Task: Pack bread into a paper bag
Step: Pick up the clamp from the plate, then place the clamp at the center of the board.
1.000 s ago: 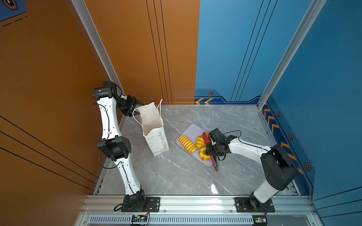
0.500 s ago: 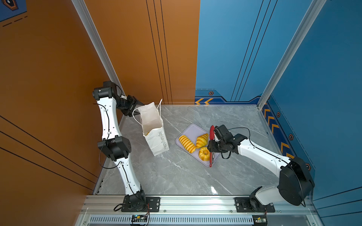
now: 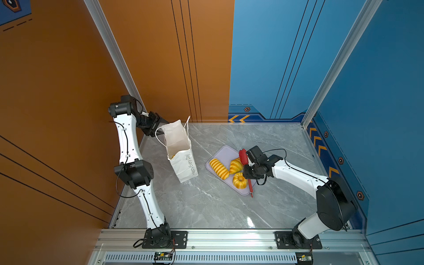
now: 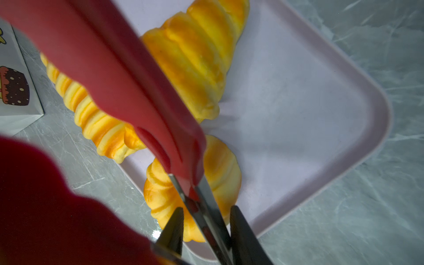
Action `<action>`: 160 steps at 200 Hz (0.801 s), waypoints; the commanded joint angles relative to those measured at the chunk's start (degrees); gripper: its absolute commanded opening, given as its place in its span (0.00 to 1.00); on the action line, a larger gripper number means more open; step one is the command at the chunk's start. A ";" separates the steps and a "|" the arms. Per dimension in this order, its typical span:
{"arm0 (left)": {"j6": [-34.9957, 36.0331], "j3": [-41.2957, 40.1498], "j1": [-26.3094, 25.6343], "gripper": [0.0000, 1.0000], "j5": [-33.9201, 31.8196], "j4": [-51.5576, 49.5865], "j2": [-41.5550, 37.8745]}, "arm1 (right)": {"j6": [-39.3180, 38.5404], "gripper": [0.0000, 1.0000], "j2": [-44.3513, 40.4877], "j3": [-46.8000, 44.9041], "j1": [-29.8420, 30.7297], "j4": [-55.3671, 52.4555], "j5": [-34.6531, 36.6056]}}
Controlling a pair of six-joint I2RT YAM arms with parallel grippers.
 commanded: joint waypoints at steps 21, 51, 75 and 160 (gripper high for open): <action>1.10 0.39 -0.18 0.62 -0.04 -9.92 -1.17 | -0.77 0.00 -6.10 1.15 -0.20 -3.70 -0.15; 1.04 0.24 -0.42 0.63 -0.15 -9.92 -1.56 | -0.78 0.00 -9.21 5.02 -1.14 -8.00 -2.07; 1.04 0.25 -0.70 0.62 -0.02 -9.92 -1.88 | -1.28 0.00 -10.29 9.61 -2.84 -15.10 -2.80; 1.01 1.69 -1.15 0.62 1.46 -9.88 -1.66 | -7.25 0.00 -12.57 -0.97 -14.03 -22.30 13.75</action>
